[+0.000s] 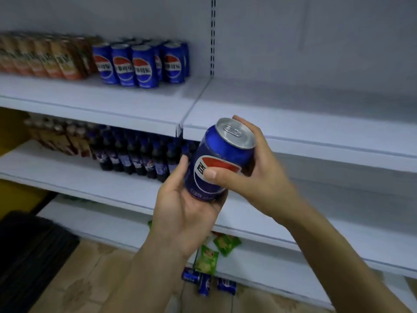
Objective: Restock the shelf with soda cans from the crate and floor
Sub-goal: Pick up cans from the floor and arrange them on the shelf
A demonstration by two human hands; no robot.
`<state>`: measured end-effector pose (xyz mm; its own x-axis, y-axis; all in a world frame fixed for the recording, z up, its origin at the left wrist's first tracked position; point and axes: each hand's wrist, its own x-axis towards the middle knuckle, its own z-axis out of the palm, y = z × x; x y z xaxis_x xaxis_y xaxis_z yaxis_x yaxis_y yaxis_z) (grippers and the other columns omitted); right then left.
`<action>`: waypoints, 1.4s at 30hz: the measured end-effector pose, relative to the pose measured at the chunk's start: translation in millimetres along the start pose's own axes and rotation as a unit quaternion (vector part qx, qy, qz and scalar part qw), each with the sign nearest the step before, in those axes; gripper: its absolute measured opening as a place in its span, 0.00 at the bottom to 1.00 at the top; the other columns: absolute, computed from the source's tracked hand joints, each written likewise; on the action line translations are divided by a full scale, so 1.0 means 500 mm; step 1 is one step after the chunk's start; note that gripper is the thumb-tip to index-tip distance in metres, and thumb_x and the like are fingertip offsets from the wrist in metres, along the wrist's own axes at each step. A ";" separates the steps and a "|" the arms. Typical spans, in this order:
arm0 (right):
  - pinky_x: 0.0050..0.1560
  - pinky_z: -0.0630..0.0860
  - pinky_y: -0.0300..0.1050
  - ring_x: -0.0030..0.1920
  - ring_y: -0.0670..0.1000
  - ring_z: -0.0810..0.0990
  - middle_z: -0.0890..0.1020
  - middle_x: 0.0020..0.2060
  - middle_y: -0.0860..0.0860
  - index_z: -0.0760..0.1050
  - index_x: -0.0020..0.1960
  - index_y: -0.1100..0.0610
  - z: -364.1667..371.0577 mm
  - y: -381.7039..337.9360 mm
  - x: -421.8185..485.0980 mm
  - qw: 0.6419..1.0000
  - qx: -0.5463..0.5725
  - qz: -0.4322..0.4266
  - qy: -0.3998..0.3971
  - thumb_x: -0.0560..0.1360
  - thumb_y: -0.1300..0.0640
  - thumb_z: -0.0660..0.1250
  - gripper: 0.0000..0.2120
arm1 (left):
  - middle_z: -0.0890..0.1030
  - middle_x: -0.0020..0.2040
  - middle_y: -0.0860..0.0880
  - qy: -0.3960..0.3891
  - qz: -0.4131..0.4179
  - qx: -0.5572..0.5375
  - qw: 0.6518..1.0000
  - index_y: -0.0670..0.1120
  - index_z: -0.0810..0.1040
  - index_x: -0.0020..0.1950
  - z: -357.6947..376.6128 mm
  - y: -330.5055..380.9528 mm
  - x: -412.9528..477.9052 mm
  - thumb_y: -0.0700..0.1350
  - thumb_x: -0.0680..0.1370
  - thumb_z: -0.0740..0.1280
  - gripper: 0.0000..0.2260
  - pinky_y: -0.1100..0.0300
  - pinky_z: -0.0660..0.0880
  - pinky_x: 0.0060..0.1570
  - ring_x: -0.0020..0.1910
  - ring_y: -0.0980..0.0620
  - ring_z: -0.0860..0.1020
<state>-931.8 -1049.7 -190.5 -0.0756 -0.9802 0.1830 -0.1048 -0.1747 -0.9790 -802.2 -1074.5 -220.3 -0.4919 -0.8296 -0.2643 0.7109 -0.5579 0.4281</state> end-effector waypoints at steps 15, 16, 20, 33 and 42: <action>0.43 0.73 0.28 0.48 0.38 0.76 0.74 0.50 0.38 0.64 0.65 0.49 0.202 -0.013 0.446 0.967 -0.206 -0.021 0.148 0.63 0.55 0.79 0.36 | 0.72 0.67 0.59 -0.064 0.266 0.675 0.685 0.57 0.65 0.72 -0.086 0.423 0.304 0.64 0.76 0.54 0.26 0.60 0.71 0.60 0.64 0.59 0.71; 0.46 0.73 0.31 0.50 0.41 0.76 0.75 0.52 0.41 0.63 0.65 0.51 0.202 -0.003 0.477 0.966 -0.213 -0.007 0.147 0.63 0.56 0.79 0.36 | 0.69 0.68 0.60 -0.064 0.293 0.770 0.563 0.56 0.63 0.73 -0.110 0.456 0.320 0.66 0.76 0.56 0.28 0.59 0.71 0.61 0.64 0.61 0.69; 0.54 0.74 0.43 0.58 0.51 0.77 0.76 0.57 0.49 0.63 0.63 0.54 0.202 0.041 0.596 0.964 -0.201 0.042 0.167 0.64 0.61 0.79 0.34 | 0.80 0.59 0.52 -0.125 0.336 0.916 0.179 0.53 0.78 0.61 -0.133 0.540 0.348 0.72 0.67 0.59 0.32 0.56 0.78 0.50 0.55 0.51 0.79; 0.54 0.77 0.48 0.56 0.52 0.78 0.78 0.59 0.52 0.64 0.65 0.56 0.237 0.135 0.708 0.928 -0.290 0.019 0.234 0.63 0.57 0.79 0.36 | 0.67 0.68 0.55 -0.167 0.195 0.946 0.197 0.53 0.65 0.71 -0.110 0.578 0.382 0.60 0.74 0.66 0.27 0.55 0.71 0.59 0.65 0.52 0.65; 0.51 0.77 0.51 0.57 0.57 0.78 0.77 0.60 0.54 0.63 0.65 0.57 0.249 0.137 0.748 0.897 -0.356 0.069 0.253 0.65 0.53 0.77 0.34 | 0.68 0.65 0.53 -0.173 0.199 0.939 0.221 0.51 0.67 0.68 -0.110 0.574 0.388 0.58 0.74 0.67 0.25 0.54 0.72 0.57 0.63 0.51 0.66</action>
<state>-844.1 -1439.9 -200.2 -0.5588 -0.7882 0.2579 -0.6521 0.2255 -0.7238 -666.0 -1397.0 -196.2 -0.8187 -0.5712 0.0594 -0.5692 0.8208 0.0471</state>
